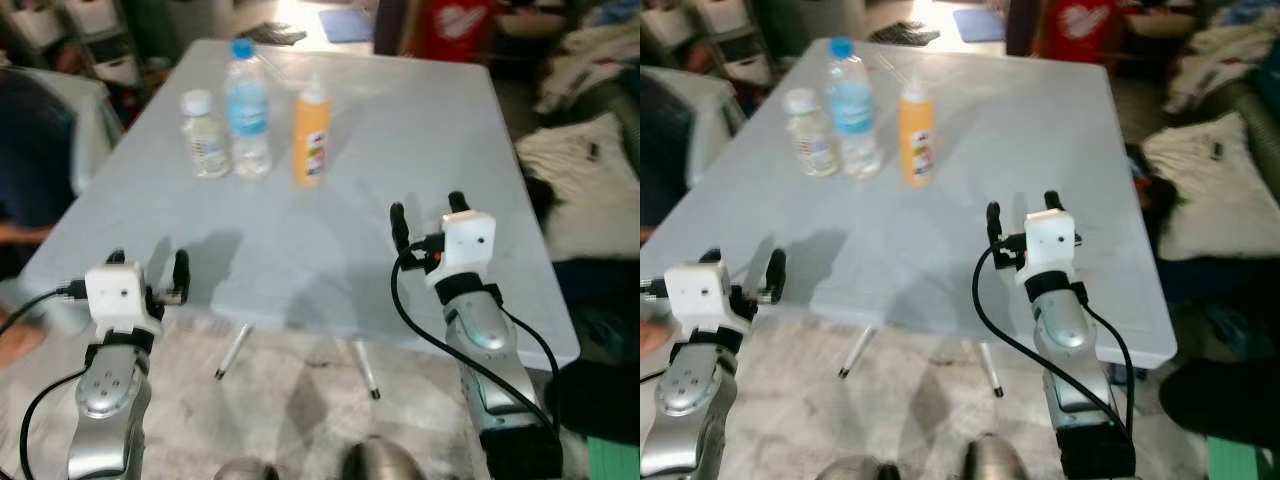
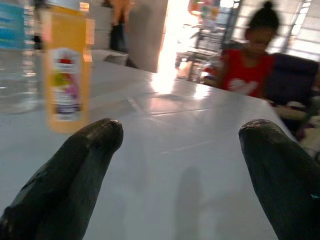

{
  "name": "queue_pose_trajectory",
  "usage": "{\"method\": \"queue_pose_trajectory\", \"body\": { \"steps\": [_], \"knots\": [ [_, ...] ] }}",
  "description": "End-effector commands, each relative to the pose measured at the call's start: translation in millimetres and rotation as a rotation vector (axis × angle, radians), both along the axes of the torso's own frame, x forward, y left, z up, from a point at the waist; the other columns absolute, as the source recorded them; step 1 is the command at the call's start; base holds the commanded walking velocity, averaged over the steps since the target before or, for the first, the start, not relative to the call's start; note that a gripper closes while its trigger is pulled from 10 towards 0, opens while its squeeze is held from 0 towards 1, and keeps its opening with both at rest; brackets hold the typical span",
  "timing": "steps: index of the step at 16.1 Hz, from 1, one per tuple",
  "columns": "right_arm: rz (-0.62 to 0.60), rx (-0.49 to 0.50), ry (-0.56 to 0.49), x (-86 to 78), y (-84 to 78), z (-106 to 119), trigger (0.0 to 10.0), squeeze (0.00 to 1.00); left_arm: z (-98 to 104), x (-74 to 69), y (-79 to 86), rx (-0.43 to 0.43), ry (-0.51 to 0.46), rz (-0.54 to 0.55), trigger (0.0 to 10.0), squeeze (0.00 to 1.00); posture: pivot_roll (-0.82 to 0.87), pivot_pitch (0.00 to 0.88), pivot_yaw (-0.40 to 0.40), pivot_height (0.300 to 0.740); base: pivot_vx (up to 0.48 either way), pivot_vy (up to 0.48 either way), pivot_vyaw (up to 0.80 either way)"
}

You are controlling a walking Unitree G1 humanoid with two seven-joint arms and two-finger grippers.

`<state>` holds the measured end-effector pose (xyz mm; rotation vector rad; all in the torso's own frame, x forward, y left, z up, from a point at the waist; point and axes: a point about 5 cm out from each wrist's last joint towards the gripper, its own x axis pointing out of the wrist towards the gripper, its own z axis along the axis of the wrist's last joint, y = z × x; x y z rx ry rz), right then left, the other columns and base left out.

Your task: Restocking fridge

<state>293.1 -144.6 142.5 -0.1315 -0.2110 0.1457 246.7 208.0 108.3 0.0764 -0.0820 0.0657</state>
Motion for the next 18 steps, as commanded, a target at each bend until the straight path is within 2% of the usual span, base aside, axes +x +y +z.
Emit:
{"method": "queue_pose_trajectory", "body": {
  "steps": [1, 3, 11, 14, 18],
  "knots": [
    [-0.011, -0.009, 0.001, -2.5, -5.2, 0, 10.0, 0.0, -4, -0.1, -4.8, -0.014, 0.011, -0.011, 10.0, 0.0, -0.03, 0.072, 0.01, 0.74, 0.3, 0.375, 0.0],
    [-0.012, -0.011, 0.0, -2.2, -5.1, 0, 10.0, 0.0, -4, 1.3, -7.1, 0.001, 0.006, -0.022, 10.0, 0.0, -0.03, 0.073, 0.011, 0.74, 0.274, 0.394, 0.0],
    [0.006, -0.035, -0.012, 0.1, -2.4, 3, 10.0, 0.0, -2, 4.5, -12.4, 0.001, -0.009, -0.036, 10.0, 0.0, -0.02, 0.082, 0.016, 0.74, 0.0, 0.0, 0.0],
    [-0.033, -0.051, -0.036, 17.3, -16.1, 12, 10.0, 0.0, -3, 1.7, -18.2, 0.016, -0.009, -0.062, 10.0, 0.0, -0.01, 0.102, 0.021, 0.74, 0.0, 0.0, 0.0],
    [-0.039, -0.056, -0.055, 34.5, -23.0, 23, 10.0, 0.0, -1, -0.2, -15.4, 0.026, -0.008, -0.06, 10.0, 0.0, 0.0, 0.12, 0.036, 0.74, 0.0, 0.0, 0.0]
  ]
}}
